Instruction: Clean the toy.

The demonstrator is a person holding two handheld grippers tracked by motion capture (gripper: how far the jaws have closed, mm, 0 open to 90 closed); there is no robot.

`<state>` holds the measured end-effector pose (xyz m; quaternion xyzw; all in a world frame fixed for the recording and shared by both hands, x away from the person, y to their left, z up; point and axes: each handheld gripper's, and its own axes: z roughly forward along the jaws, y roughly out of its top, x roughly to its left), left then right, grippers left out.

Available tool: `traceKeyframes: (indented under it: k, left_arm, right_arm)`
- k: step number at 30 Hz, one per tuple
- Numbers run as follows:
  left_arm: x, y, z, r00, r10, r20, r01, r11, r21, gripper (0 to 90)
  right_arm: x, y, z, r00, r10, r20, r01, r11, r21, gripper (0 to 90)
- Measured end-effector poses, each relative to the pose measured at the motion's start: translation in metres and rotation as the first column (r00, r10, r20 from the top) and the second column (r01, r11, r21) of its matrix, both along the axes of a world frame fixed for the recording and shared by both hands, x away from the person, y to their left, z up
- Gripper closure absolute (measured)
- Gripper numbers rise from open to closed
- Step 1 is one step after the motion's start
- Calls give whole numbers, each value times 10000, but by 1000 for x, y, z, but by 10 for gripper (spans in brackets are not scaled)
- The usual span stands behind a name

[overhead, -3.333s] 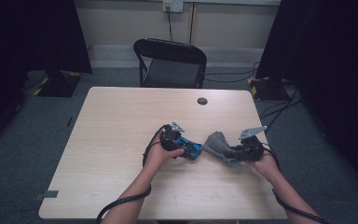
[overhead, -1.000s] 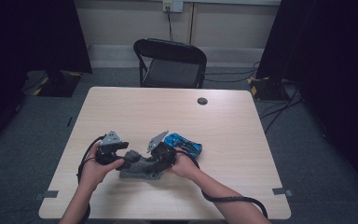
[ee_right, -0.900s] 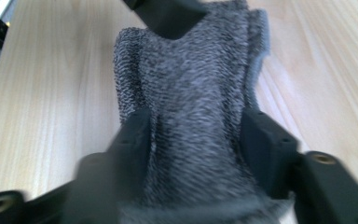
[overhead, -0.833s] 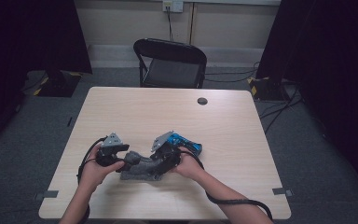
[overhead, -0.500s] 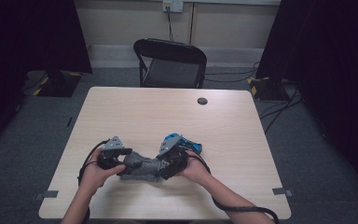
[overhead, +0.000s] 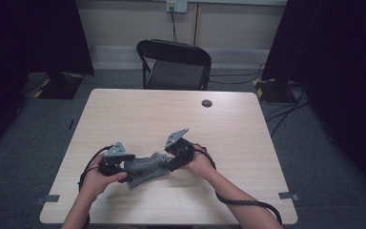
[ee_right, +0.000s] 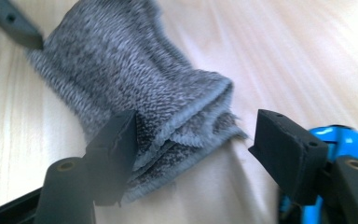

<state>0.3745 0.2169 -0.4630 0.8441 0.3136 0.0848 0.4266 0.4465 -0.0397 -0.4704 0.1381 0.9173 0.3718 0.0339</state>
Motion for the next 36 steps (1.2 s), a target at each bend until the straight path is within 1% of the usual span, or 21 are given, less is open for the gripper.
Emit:
traceKeyframes:
  k: [2, 5, 7, 8, 9, 10, 11, 12, 13, 14, 15, 17, 19, 22, 24, 25, 27, 29, 31, 34, 36]
  left_arm:
    - [1, -3, 0, 9999, -55, 88, 56, 10000, -19, 241]
    - [4, -11, 0, 9999, -8, 155, 8, 10000, 11, 221]
    - [6, -16, -1, 9996, -74, 288, 66, 9995, 293, 208]
    - [6, -20, -2, 9996, -32, 285, 23, 9994, 336, 188]
    - [7, -22, -2, 9993, -41, 382, 21, 9986, 527, 172]
    - [8, -25, -3, 9990, -61, 441, 35, 9983, 583, 172]
    - [8, -27, -4, 9992, -128, 390, 105, 9983, 575, 173]
    - [8, -29, -5, 9989, -176, 430, 146, 9973, 714, 177]
    - [8, -31, -6, 9985, -280, 466, 243, 9966, 783, 185]
    - [9, -32, -6, 9978, -391, 544, 340, 9952, 912, 212]
    - [9, -34, -8, 9979, -441, 476, 400, 9957, 838, 242]
    - [10, -36, -10, 9980, -468, 424, 426, 9947, 939, 252]
    - [11, -38, -13, 9983, -482, 326, 452, 9951, 875, 286]
    - [12, -40, -17, 9982, -541, 255, 515, 9944, 927, 318]
    - [12, -40, -18, 9978, -613, 270, 584, 9935, 978, 327]
    - [12, -40, -19, 9977, -643, 199, 622, 9937, 931, 336]
    - [12, -41, -20, 9979, -627, 153, 609, 9936, 950, 338]
    - [13, -41, -21, 9987, -496, 88, 487, 9953, 842, 338]
    - [13, -41, -22, 9989, -465, 34, 460, 9957, 807, 342]
    - [13, -41, -22, 9991, -420, 22, 417, 9962, 763, 347]
    - [13, -41, -23, 9992, -395, 92, 387, 9962, 778, 351]
  right_arm:
    - [3, -3, 3, 10000, -76, -17, 77, 9997, 232, 297]
    - [6, -9, 11, 9995, -321, -22, 321, 9981, 521, 290]
    - [8, -16, 15, 9986, -521, -59, 524, 9958, 750, 284]
    - [10, -19, 18, 9978, -668, -42, 669, 9944, 822, 278]
    - [12, -23, 19, 9969, -781, -44, 782, 9937, 806, 273]
    - [14, -27, 20, 9958, -915, -56, 917, 9930, 749, 258]
    - [16, -30, 20, 9938, -1105, -77, 1108, 9911, 733, 246]
    - [19, -34, 21, 9919, -1271, -85, 1273, 9893, 717, 246]
    - [21, -37, 21, 9896, -1432, -143, 1439, 9870, 715, 236]
    - [24, -40, 21, 9878, -1549, -188, 1559, 9851, 725, 222]
    - [26, -43, 20, 9856, -1676, -202, 1686, 9832, 701, 214]
    - [31, -46, 19, 9819, -1880, -217, 1891, 9797, 667, 199]
    - [37, -47, 17, 9778, -2083, -237, 2093, 9765, 511, 178]
    - [43, -49, 10, 9702, -2398, -351, 2408, 9701, 289, 171]
    - [45, -51, 6, 9684, -2476, -287, 2480, 9687, 111, 166]
    - [45, -52, 4, 9674, -2515, -293, 2517, 9678, 56, 165]
    - [44, -54, 0, 9682, -2492, -236, 2491, 9685, -69, 163]
    - [43, -57, -1, 9684, -2482, -241, 2480, 9687, -86, 163]
    - [42, -59, -3, 9690, -2467, -140, 2462, 9688, -288, 162]
    - [40, -64, -8, 9705, -2405, -148, 2398, 9701, -378, 162]
    - [39, -65, -11, 9703, -2412, -187, 2403, 9699, -394, 160]
